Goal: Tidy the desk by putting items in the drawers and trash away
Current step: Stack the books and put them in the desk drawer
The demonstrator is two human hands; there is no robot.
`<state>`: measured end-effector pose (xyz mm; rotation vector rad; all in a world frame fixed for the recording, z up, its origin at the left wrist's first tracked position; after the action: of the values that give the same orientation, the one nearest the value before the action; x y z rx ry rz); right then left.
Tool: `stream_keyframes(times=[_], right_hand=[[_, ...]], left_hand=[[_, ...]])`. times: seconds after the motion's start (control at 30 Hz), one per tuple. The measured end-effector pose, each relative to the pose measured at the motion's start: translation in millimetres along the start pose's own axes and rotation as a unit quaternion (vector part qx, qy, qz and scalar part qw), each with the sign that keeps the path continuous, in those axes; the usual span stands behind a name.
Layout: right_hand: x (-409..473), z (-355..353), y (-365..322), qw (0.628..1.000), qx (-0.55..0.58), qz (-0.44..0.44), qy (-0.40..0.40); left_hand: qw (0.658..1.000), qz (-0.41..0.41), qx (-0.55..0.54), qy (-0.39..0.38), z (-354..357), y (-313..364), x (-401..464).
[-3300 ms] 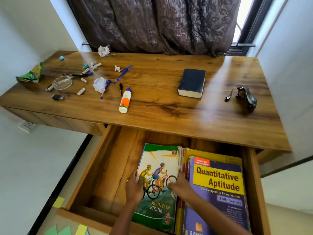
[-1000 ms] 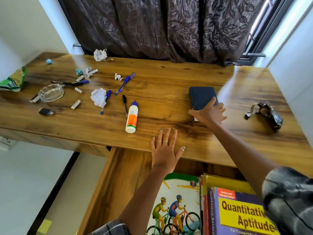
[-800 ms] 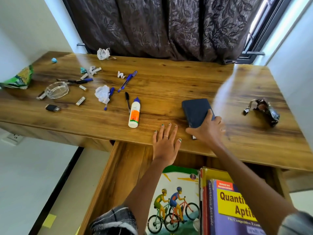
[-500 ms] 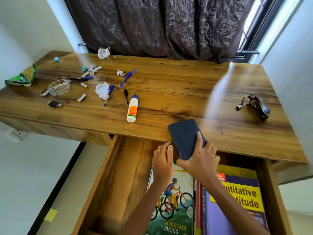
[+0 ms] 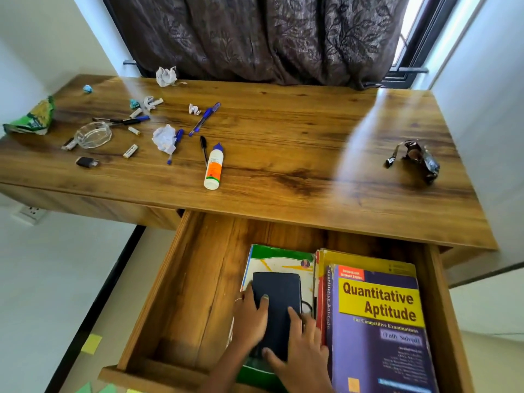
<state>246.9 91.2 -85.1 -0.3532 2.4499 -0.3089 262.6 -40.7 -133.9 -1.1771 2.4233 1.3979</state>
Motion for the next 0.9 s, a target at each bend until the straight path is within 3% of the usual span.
stream_keyframes(times=[0.2, 0.4, 0.53, 0.7, 0.9], right_hand=[[43, -45, -3, 0.987, 0.078, -0.088, 0.106], [85, -55, -8, 0.985, 0.001, -0.165, -0.04], [78, -59, 2, 0.981, -0.053, -0.18, -0.052], [62, -51, 12, 0.968, -0.138, -0.204, -0.048], [63, -55, 12, 0.97, -0.109, -0.207, -0.063]], left_hand=[[0.998, 0.001, -0.055, -0.019, -10, 8, -2], [0.994, 0.018, -0.085, -0.061, -14, 13, -8], [0.991, 0.018, -0.07, -0.115, -7, 9, -28], [0.992, 0.025, -0.033, -0.121, -3, 0, -48], [0.995, 0.013, 0.011, -0.101, -1, -4, -52]])
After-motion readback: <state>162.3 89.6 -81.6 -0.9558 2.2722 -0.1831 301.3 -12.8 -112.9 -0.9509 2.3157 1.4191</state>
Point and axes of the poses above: each hand's wrist, its own x-axis towards the middle knuckle, its own z-axis out of the palm, y = z × x, the point moved 5 cm from there along x, towards the middle knuckle, and after that the axes turned 5 degrees about z, right-handed, at the moved point
